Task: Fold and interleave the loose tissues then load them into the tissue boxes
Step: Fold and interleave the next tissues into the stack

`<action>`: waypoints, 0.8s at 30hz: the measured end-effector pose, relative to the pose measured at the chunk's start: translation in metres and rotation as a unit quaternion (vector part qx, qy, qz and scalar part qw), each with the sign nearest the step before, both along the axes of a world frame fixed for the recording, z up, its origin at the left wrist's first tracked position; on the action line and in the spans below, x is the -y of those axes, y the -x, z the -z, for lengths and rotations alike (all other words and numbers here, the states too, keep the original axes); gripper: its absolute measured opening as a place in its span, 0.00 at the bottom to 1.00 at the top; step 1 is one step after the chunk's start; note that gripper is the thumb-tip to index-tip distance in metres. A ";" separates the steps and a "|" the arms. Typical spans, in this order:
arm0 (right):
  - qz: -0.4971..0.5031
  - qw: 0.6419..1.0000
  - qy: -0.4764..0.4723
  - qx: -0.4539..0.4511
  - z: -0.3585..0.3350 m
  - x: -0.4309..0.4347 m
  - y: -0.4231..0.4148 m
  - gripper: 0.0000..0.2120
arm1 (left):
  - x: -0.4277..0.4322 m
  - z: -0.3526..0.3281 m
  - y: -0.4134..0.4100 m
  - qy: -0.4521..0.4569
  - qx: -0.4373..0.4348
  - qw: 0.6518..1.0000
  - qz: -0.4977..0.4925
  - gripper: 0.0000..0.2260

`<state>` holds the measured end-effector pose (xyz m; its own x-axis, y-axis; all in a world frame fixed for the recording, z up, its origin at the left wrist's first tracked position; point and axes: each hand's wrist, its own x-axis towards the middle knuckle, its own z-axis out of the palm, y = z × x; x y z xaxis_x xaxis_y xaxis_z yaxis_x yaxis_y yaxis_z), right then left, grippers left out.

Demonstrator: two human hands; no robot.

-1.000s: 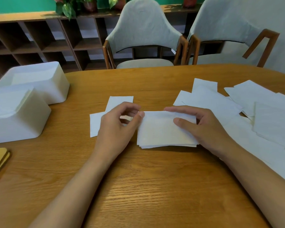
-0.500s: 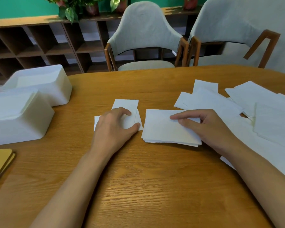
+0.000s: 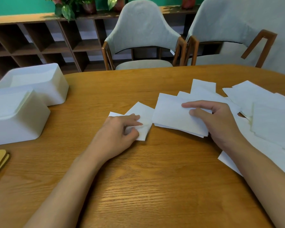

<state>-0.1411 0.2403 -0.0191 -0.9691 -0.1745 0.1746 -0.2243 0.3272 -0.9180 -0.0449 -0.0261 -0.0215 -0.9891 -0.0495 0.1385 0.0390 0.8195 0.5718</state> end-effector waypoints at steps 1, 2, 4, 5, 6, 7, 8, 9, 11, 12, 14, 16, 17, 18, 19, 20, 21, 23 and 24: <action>-0.002 1.000 -0.001 -0.004 0.001 0.000 -0.001 0.12 | 0.000 0.001 0.000 0.004 -0.006 1.000 0.004 0.15; -0.006 1.000 -0.002 -0.007 0.001 0.000 -0.001 0.13 | 0.000 0.002 0.000 0.009 -0.014 1.000 0.011 0.14; -0.009 1.000 0.000 -0.013 0.001 0.001 -0.001 0.14 | 0.001 0.005 0.001 0.014 -0.028 0.999 0.012 0.12; -0.007 1.000 0.000 -0.015 0.001 0.001 -0.001 0.14 | 0.001 0.006 0.001 0.012 -0.037 0.999 0.007 0.11; -0.004 1.000 0.001 -0.018 0.001 0.001 -0.002 0.13 | 0.001 0.007 0.001 0.012 -0.050 0.999 0.001 0.09; 0.001 1.000 0.005 -0.024 0.001 0.002 -0.002 0.13 | 0.000 0.007 0.001 0.016 -0.064 0.998 -0.002 0.08; 0.006 0.999 0.009 -0.030 0.001 0.002 -0.002 0.12 | -0.001 0.005 0.000 0.019 -0.075 0.997 -0.003 0.07; 0.013 0.999 0.013 -0.038 0.001 0.002 -0.003 0.12 | -0.002 0.004 -0.001 0.016 -0.084 0.996 -0.002 0.07; 0.024 0.998 0.014 -0.051 0.000 0.002 -0.003 0.12 | -0.004 -0.002 -0.005 -0.015 -0.102 0.995 0.003 0.04; 0.025 0.998 0.011 -0.056 -0.001 0.002 -0.003 0.13 | -0.005 -0.004 -0.006 -0.039 -0.104 0.994 0.006 0.02; 0.027 0.998 0.000 -0.062 -0.002 0.001 -0.002 0.15 | -0.008 -0.008 -0.009 -0.096 -0.094 0.991 0.018 0.02; 0.037 0.997 -0.009 -0.064 -0.003 0.002 -0.002 0.16 | -0.009 -0.011 -0.011 -0.150 -0.083 0.985 0.029 0.02; 0.041 0.997 -0.011 -0.064 -0.003 0.002 -0.002 0.16 | -0.010 -0.012 -0.011 -0.171 -0.083 0.981 0.033 0.03; 0.039 0.997 -0.011 -0.068 -0.004 0.002 -0.003 0.15 | -0.010 -0.013 -0.011 -0.188 -0.085 0.978 0.033 0.03; 0.030 0.997 -0.013 -0.073 -0.005 0.002 -0.004 0.14 | -0.010 -0.013 -0.010 -0.212 -0.086 0.973 0.029 0.04; 0.010 0.997 -0.014 -0.081 -0.005 0.002 -0.004 0.12 | -0.010 -0.013 -0.009 -0.241 -0.088 0.966 0.024 0.03; -0.018 0.996 -0.008 -0.084 -0.006 0.003 -0.005 0.09 | -0.011 -0.014 -0.009 -0.275 -0.091 0.957 0.019 0.03; -0.088 0.994 0.007 -0.065 -0.010 0.008 -0.012 0.09 | -0.013 -0.013 -0.008 -0.333 -0.098 0.938 0.011 0.03; -0.119 0.991 0.010 -0.064 -0.011 0.010 -0.015 0.13 | -0.015 -0.013 -0.007 -0.349 -0.100 0.932 0.008 0.03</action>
<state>-0.1258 0.2302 -0.0086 -0.8709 -0.3900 0.2991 -0.4079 0.2343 -0.8824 -0.0375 -0.0116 -0.0087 -0.9482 -0.1818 0.2604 0.2116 0.2494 0.9450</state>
